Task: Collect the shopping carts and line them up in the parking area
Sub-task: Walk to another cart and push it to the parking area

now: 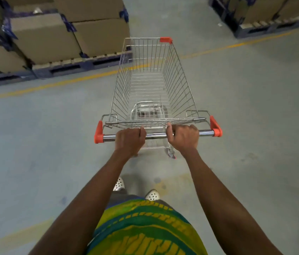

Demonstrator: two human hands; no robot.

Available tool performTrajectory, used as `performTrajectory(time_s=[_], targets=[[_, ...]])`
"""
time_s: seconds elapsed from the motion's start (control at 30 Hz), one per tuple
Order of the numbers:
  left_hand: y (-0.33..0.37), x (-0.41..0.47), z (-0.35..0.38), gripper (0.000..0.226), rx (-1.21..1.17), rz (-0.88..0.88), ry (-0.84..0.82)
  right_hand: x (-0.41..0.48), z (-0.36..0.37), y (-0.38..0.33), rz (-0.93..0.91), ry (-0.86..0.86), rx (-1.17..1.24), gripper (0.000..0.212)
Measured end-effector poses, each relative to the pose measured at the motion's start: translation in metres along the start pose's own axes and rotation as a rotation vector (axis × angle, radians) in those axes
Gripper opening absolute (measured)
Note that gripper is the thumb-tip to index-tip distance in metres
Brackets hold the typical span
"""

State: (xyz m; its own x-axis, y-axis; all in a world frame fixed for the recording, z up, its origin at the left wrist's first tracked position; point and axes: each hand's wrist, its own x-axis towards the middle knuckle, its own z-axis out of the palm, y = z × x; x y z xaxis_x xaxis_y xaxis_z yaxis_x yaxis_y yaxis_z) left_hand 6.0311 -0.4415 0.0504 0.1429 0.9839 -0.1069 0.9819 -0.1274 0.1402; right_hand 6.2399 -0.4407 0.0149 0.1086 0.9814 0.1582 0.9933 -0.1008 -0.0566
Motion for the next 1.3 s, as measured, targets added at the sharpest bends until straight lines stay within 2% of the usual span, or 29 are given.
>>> performTrajectory(time_s=[0.17, 0.27, 0.4, 0.53, 0.63, 0.83, 0.97, 1.1, 1.3], targets=[[-0.065, -0.014, -0.016, 0.061, -0.029, -0.121, -0.114, 0.019, -0.001, -0.059, -0.182, -0.030, 0.027, 0.056], [-0.128, -0.033, -0.022, 0.070, -0.049, -0.315, -0.169, 0.027, 0.001, -0.100, -0.257, -0.053, 0.055, 0.052], [-0.181, -0.063, -0.022, 0.075, 0.069, -0.451, -0.074, 0.038, 0.003, -0.160, -0.328, -0.103, 0.092, 0.050], [-0.220, -0.069, -0.028, 0.070, 0.022, -0.532, -0.009, 0.057, 0.005, -0.223, -0.403, -0.208, 0.091, 0.056], [-0.255, -0.070, -0.026, 0.069, 0.003, -0.599, 0.053, 0.075, 0.008, -0.269, -0.465, -0.227, 0.086, 0.053], [-0.327, -0.058, -0.035, 0.070, -0.040, -0.650, 0.079, 0.116, 0.015, -0.373, -0.512, -0.293, -0.016, 0.058], [-0.381, -0.044, -0.045, 0.075, -0.047, -0.602, 0.079, 0.147, 0.017, -0.447, -0.544, -0.367, -0.110, 0.050], [-0.433, -0.035, -0.061, 0.076, -0.058, -0.557, 0.058, 0.171, 0.024, -0.515, -0.568, -0.383, -0.098, 0.050], [-0.498, -0.023, -0.078, 0.073, -0.079, -0.631, 0.090, 0.193, 0.037, -0.601, -0.601, -0.333, -0.030, 0.052]])
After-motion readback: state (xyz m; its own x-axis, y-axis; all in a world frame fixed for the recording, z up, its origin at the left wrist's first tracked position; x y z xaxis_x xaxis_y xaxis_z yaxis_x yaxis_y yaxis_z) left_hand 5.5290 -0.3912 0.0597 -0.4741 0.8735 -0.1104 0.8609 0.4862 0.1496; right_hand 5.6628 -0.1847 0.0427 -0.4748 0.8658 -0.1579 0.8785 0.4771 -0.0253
